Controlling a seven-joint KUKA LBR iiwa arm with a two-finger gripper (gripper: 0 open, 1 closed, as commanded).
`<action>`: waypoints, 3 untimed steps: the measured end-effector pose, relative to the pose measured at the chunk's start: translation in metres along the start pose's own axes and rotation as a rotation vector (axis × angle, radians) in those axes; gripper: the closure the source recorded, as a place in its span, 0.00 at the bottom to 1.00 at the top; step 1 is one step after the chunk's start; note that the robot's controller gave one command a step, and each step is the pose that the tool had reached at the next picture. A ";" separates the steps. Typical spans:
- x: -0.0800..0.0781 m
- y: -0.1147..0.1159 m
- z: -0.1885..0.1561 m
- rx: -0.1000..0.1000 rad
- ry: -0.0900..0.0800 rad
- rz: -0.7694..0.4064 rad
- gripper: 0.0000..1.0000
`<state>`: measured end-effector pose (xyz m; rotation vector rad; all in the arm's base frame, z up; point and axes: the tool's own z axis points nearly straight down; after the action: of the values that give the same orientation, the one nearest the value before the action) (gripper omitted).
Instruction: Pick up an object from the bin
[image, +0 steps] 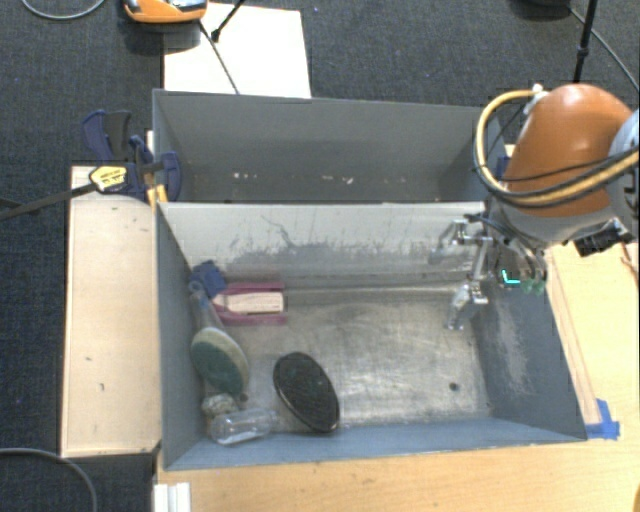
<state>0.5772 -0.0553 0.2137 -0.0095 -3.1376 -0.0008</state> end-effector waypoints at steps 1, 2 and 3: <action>0.063 0.048 0.079 -0.003 0.006 0.016 0.00; 0.008 0.076 0.012 -0.003 -0.017 0.066 0.00; 0.042 0.146 0.141 -0.001 -0.008 -0.081 0.00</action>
Offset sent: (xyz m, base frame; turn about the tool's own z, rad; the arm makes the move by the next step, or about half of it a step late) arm -0.0596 0.0449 -0.0751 0.0199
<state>0.5354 0.0905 0.0725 0.1177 -3.1432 -0.0022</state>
